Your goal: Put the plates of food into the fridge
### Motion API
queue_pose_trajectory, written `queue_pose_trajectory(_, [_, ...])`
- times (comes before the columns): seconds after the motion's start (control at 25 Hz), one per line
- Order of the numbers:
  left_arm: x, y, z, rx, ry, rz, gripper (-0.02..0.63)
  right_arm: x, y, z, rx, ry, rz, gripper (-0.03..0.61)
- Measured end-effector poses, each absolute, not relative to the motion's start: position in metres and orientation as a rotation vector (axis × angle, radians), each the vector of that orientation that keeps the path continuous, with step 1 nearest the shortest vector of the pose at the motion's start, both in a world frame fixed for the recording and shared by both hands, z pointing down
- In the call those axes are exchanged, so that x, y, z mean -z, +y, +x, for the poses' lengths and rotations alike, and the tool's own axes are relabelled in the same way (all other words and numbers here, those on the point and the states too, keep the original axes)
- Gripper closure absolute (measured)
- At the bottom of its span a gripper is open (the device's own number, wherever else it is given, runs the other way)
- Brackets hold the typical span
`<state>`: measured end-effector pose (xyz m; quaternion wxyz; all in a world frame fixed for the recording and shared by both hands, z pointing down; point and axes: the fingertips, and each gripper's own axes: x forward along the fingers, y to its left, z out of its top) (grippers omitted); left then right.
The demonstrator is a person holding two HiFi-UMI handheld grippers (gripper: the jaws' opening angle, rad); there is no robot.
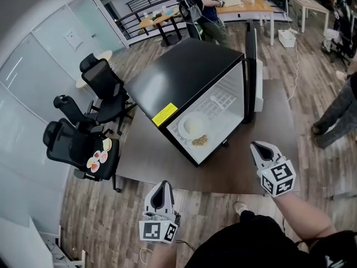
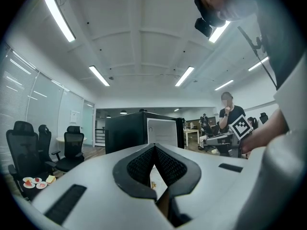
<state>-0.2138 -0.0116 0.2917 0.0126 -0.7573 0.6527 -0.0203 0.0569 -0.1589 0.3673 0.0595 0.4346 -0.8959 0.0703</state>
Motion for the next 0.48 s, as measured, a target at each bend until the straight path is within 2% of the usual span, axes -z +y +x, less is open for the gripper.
queue_pose_trajectory(0.48, [-0.295, 0.011, -0.219, 0.050, 2.039, -2.359, 0.611, -0.359, -0.137, 0.053, -0.169, -2.721, 1.321, 0.569])
